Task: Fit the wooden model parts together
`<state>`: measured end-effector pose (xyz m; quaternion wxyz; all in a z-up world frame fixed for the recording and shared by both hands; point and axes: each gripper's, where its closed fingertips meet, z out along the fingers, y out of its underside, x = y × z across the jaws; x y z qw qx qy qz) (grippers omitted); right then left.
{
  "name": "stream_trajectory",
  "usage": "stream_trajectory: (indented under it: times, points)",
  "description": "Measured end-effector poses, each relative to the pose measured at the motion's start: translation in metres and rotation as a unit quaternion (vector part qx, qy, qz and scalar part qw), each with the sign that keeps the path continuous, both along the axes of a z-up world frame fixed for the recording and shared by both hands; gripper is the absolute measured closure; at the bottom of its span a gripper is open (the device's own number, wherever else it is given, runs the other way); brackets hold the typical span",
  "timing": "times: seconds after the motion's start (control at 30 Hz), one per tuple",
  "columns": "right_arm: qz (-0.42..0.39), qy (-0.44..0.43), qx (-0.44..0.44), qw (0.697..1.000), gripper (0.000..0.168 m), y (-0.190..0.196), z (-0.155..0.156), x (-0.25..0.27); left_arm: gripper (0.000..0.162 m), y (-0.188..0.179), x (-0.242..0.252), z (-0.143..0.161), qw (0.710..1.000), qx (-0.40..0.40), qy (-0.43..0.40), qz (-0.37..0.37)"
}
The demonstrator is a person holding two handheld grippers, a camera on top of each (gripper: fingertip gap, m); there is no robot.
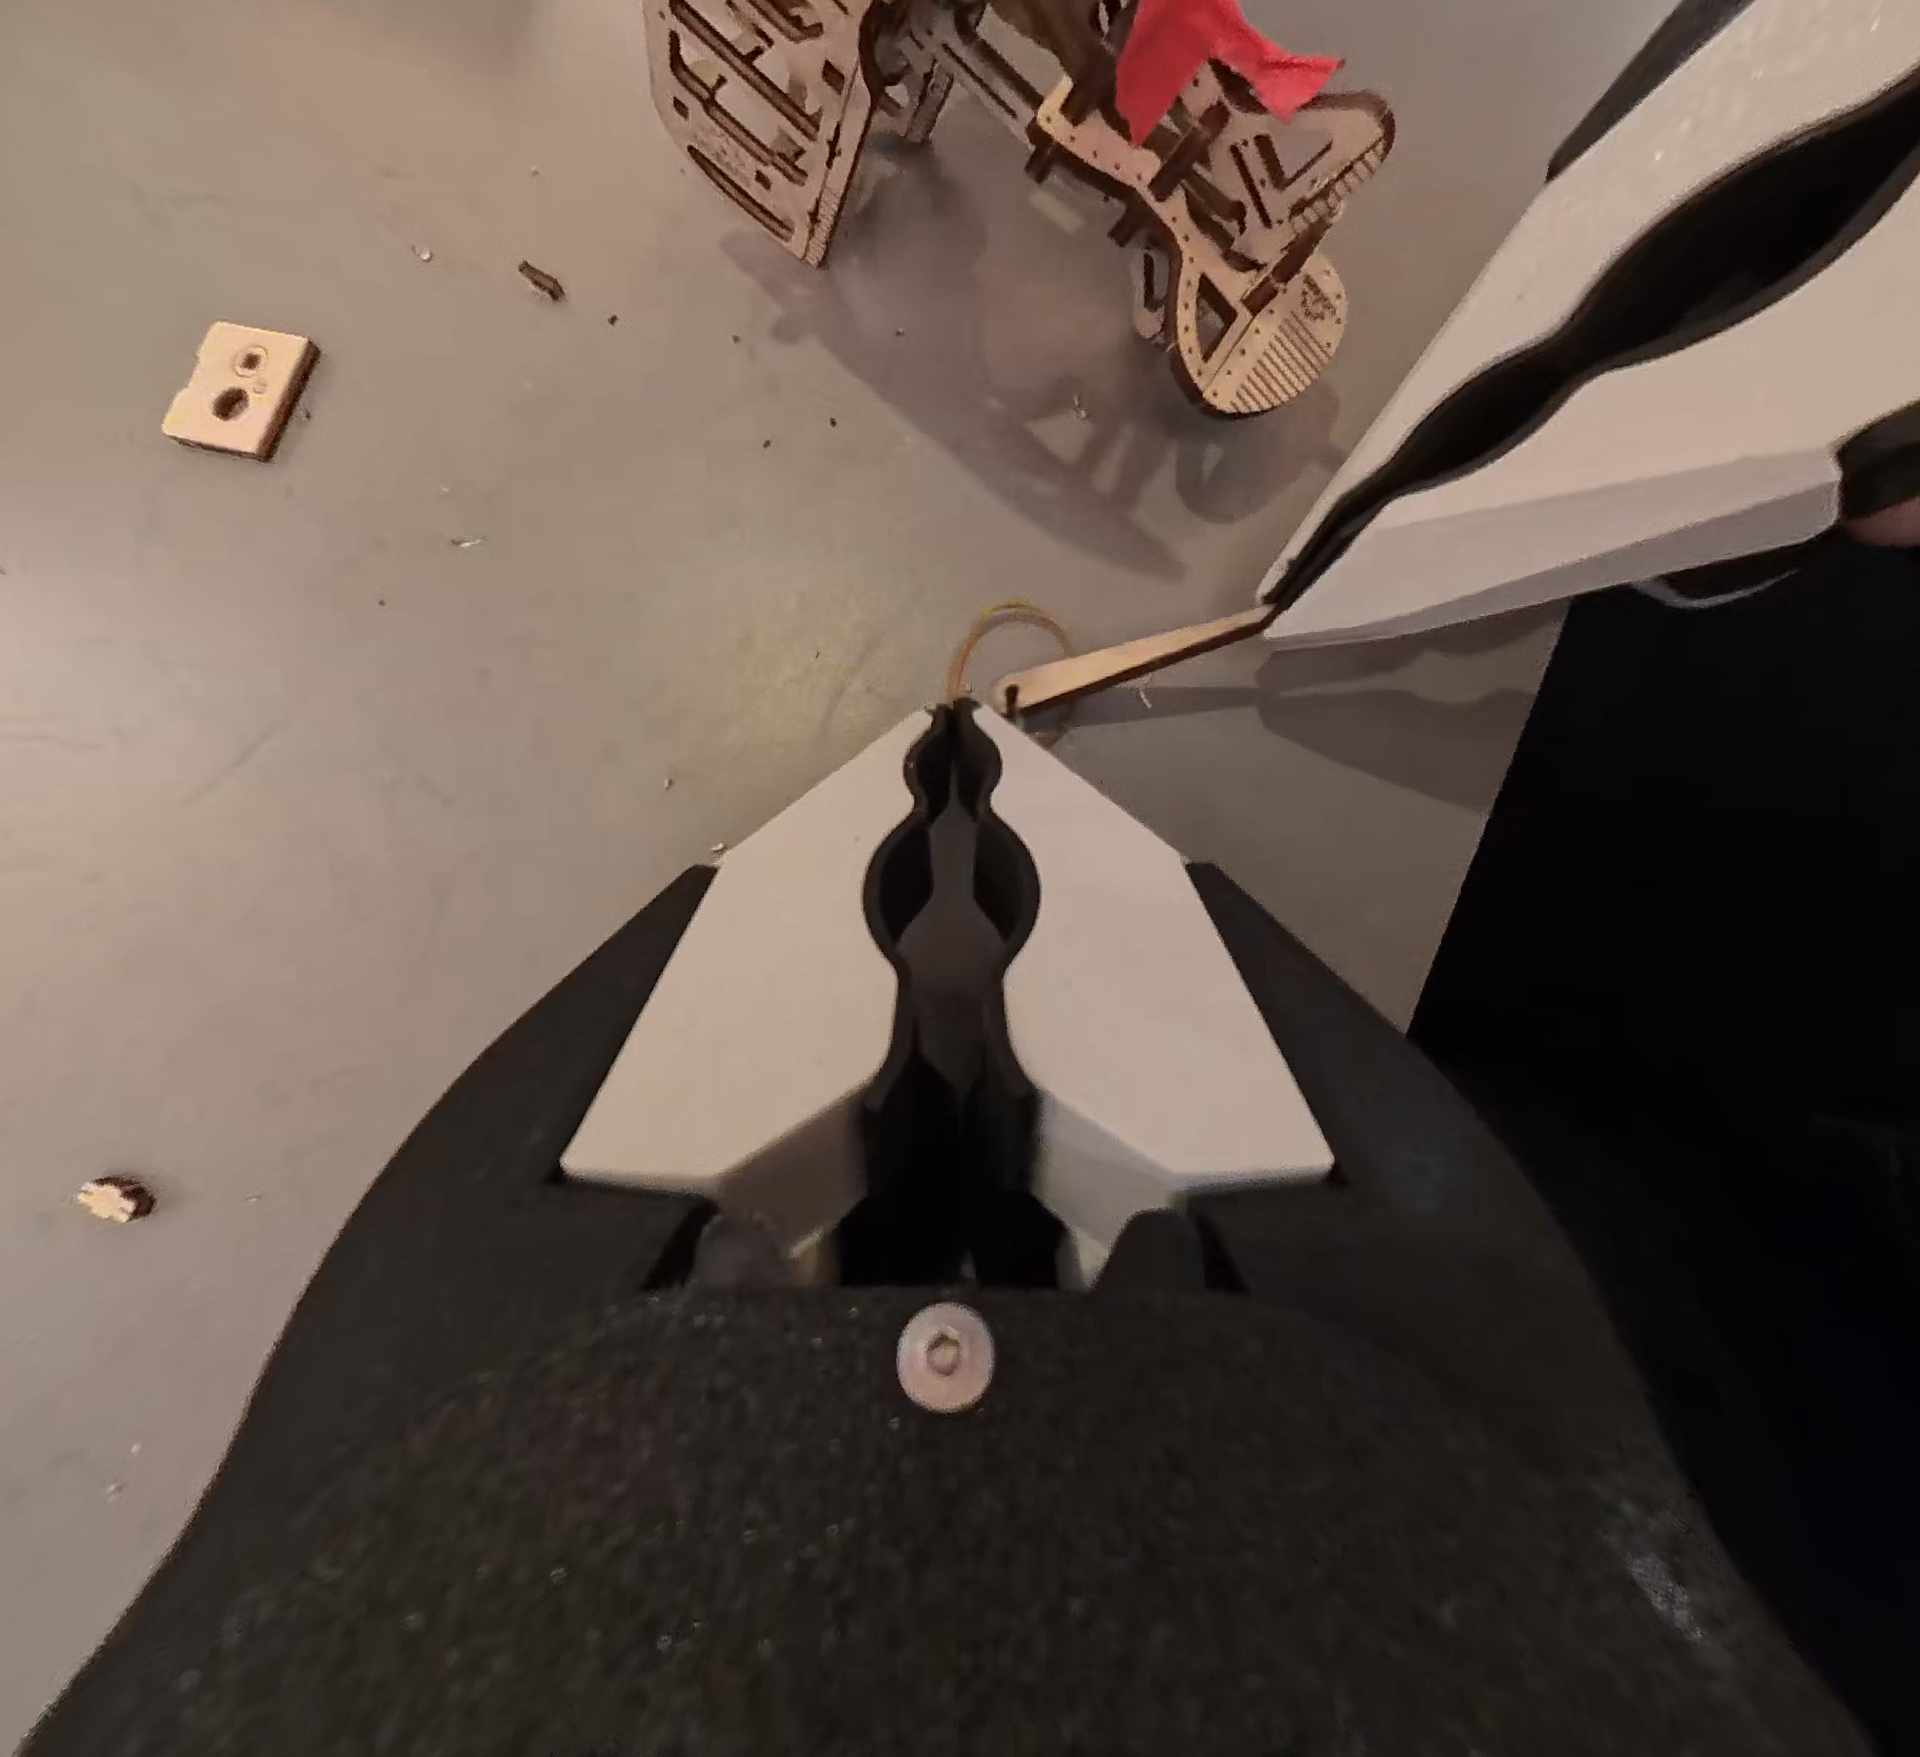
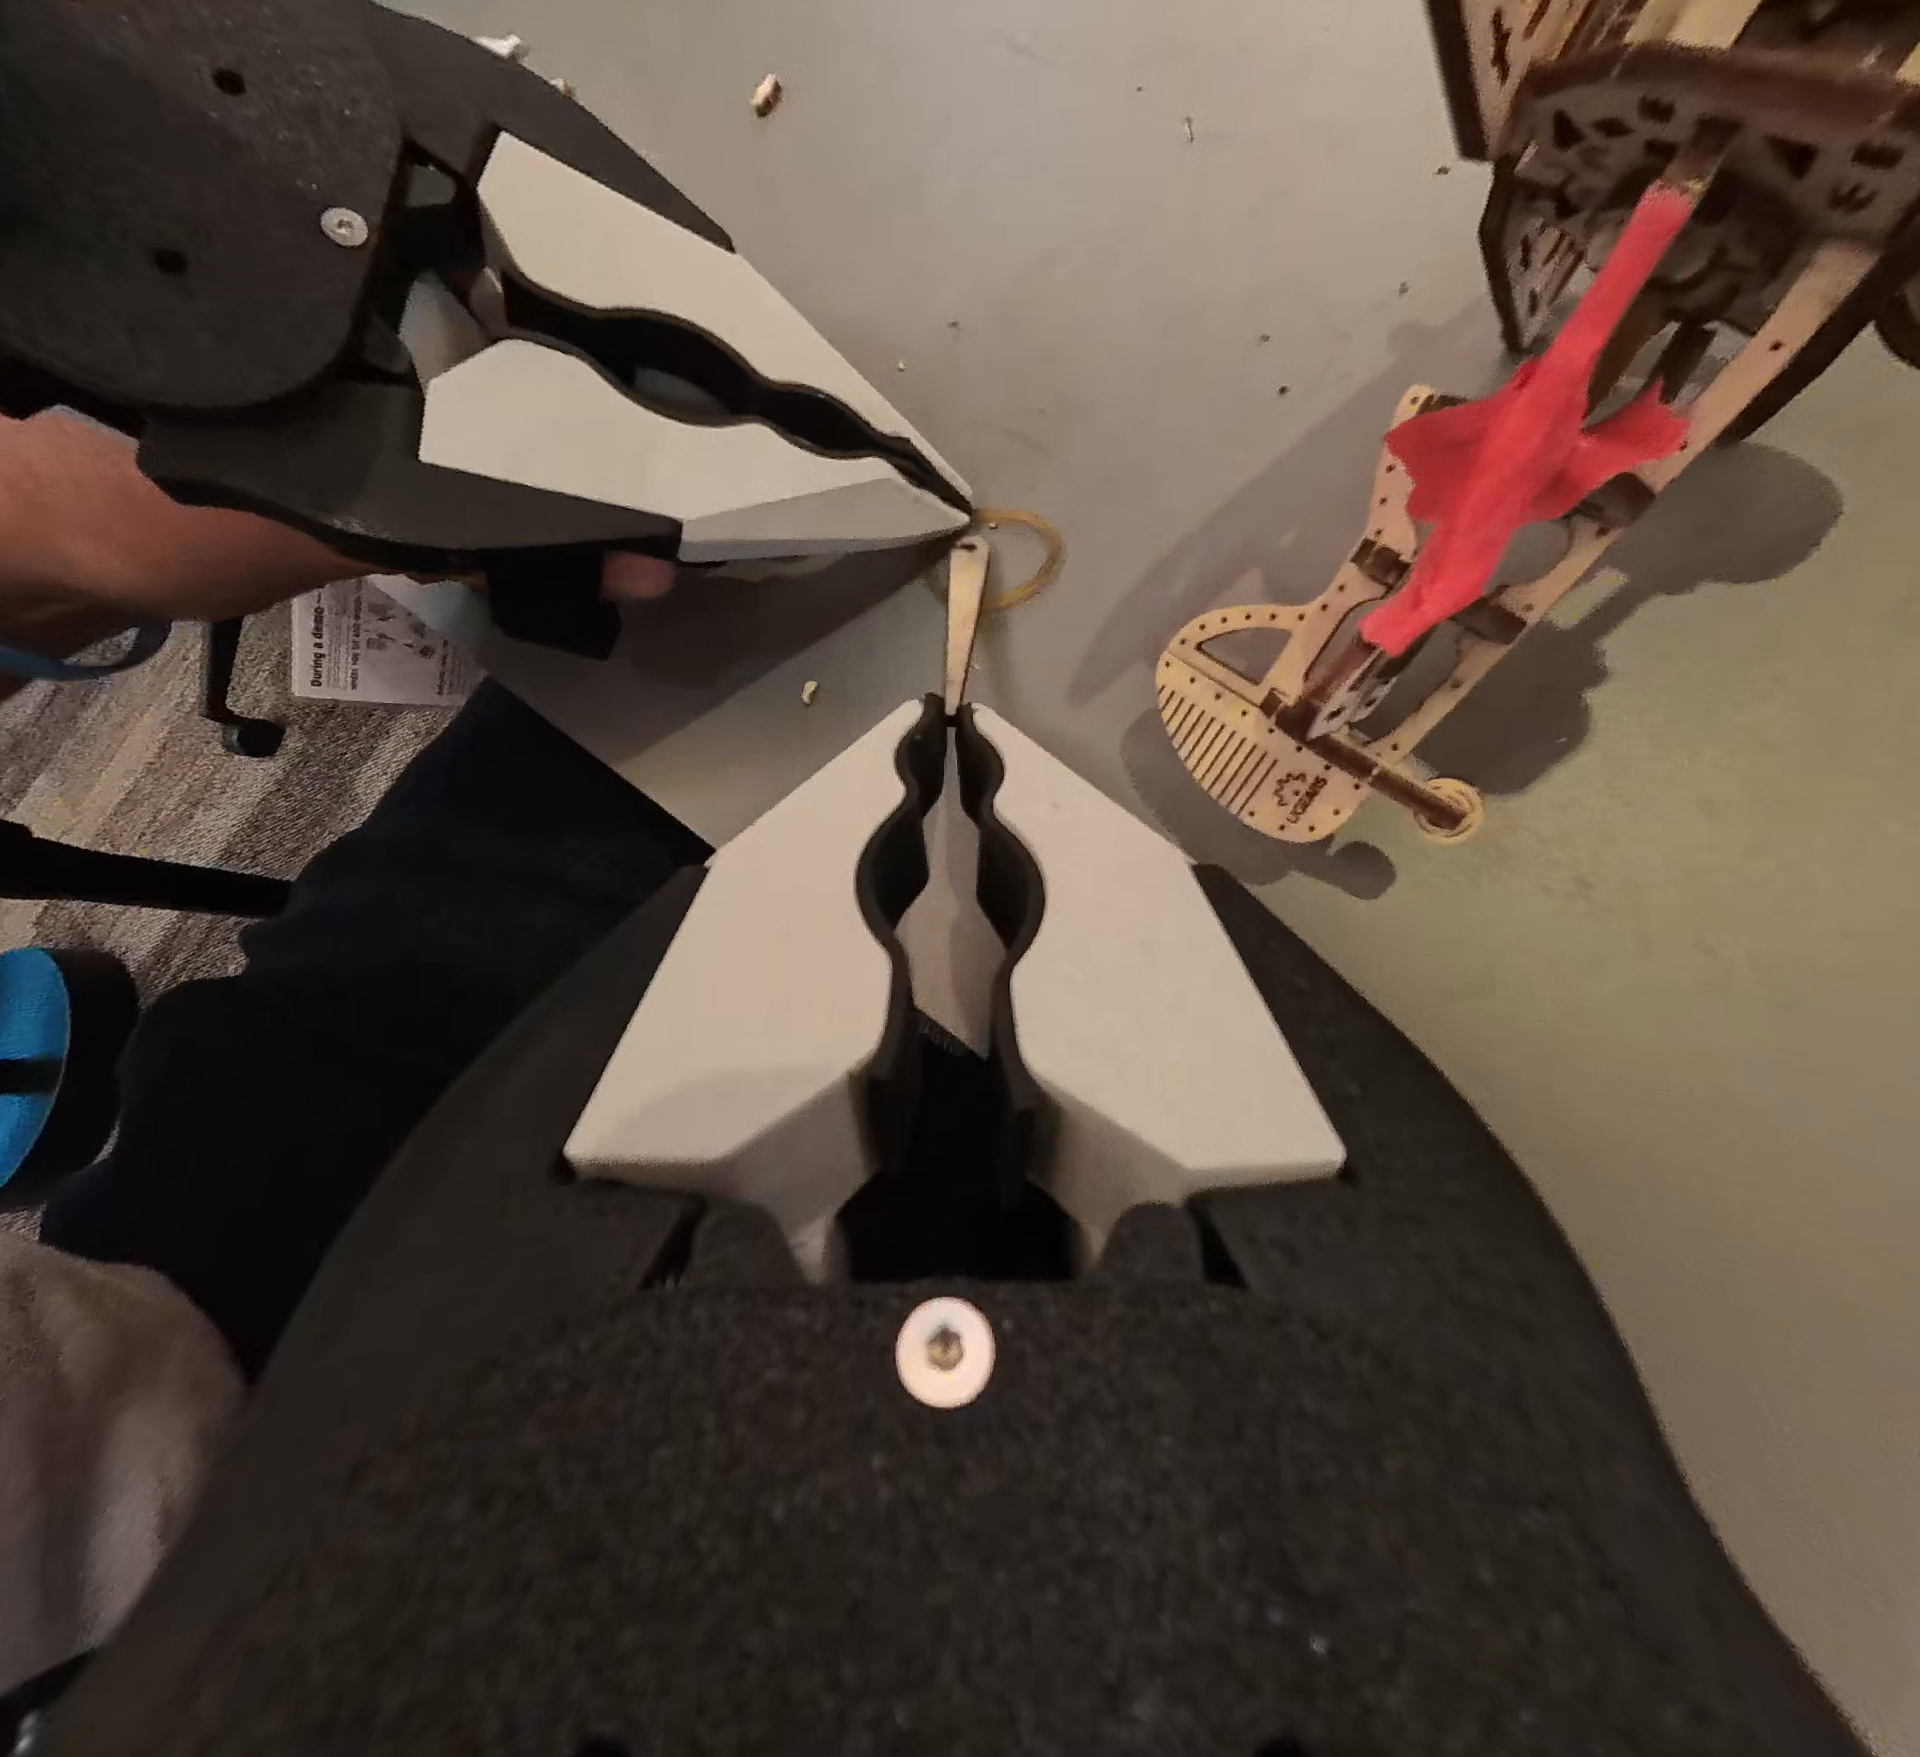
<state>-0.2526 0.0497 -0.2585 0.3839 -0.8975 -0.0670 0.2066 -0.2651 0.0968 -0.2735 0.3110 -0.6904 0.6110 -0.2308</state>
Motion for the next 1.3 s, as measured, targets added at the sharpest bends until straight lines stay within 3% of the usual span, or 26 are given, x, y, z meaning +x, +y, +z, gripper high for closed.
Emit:
stream_trajectory:
  times: [0.27,0.57,0.8,1.17,1.3]
  points:
    - [-0.016,0.028,-0.010,0.999,0.168,0.002,-0.001,0.002,0.162,-0.011,0.004,0.019,0.998,0.039,-0.035,-0.021]
    - [-0.057,0.205,-0.005,0.977,0.167,0.004,0.016,-0.005,0.162,-0.007,-0.004,0.023,0.997,0.061,-0.038,-0.023]
    - [-0.103,0.327,-0.009,0.939,0.168,0.005,0.022,0.000,0.162,-0.008,-0.006,0.030,0.996,0.060,-0.055,-0.020]
    - [-0.115,0.510,-0.016,0.853,0.168,0.006,0.037,-0.002,0.162,-0.010,-0.003,0.040,0.994,0.074,-0.073,-0.022]
    - [-0.109,0.584,-0.013,0.804,0.168,0.007,0.047,-0.001,0.162,-0.014,-0.003,0.043,0.994,0.074,-0.080,-0.031]
